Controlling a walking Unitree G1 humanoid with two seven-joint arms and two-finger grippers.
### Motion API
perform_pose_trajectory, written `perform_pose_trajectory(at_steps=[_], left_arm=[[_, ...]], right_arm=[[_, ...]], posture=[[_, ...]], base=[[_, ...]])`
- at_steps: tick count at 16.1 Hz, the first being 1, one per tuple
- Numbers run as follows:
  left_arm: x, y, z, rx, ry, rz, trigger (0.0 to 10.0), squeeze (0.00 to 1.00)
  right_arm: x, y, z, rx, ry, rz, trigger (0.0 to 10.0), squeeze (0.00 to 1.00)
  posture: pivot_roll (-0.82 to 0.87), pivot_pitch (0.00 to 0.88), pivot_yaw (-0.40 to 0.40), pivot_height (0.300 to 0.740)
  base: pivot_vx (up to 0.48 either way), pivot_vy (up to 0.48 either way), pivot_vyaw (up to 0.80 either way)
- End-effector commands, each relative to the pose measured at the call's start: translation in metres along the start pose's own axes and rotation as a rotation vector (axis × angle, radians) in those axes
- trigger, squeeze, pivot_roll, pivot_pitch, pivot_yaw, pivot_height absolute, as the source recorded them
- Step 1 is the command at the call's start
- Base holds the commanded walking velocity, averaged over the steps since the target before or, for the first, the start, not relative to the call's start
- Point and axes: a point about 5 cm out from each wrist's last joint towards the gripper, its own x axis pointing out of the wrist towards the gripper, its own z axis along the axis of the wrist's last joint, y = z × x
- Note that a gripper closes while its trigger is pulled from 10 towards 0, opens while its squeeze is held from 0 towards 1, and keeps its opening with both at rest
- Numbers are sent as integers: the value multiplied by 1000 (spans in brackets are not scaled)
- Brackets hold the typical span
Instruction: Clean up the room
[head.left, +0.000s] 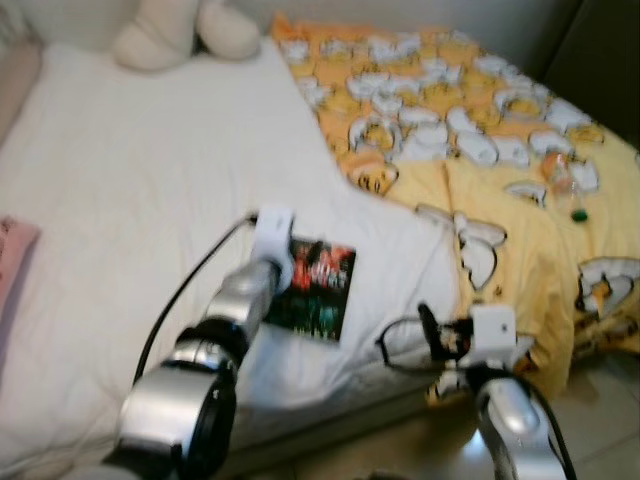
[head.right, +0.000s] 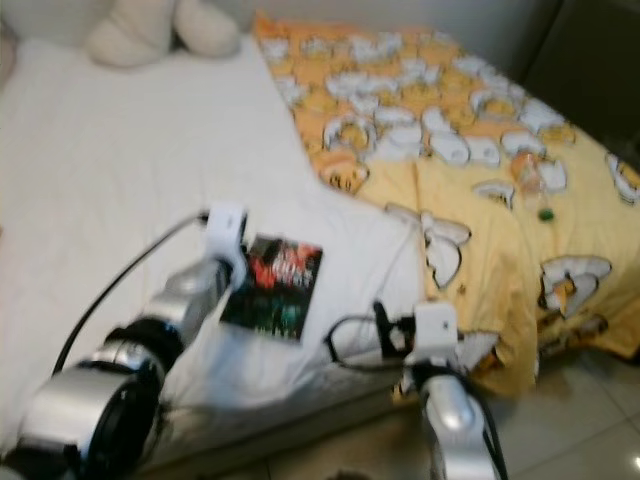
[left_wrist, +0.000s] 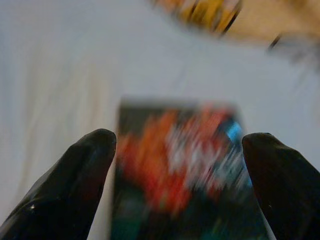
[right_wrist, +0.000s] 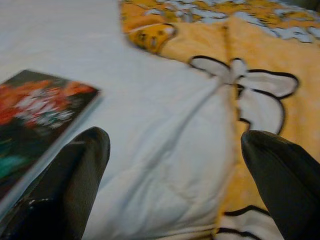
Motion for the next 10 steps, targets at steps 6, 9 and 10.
perform_pose_trajectory(at_steps=[6,9,10], left_arm=[[-3,8,-14,-11,14,70,10000,0],[-3,13,-6,21,-37,126,10000,0],[-3,14,-3,13,-59,136,10000,0]], right_arm=[[-46,4,2,-13,46,36,10000,0],[-66,12,2,-20,70,77,10000,0],[-75,16,2,-24,87,96,10000,0]], posture=[[-162,134,-70,736],[-173,181,-89,736],[-181,202,-100,736]], base=[[0,0,0],[0,0,0],[0,0,0]])
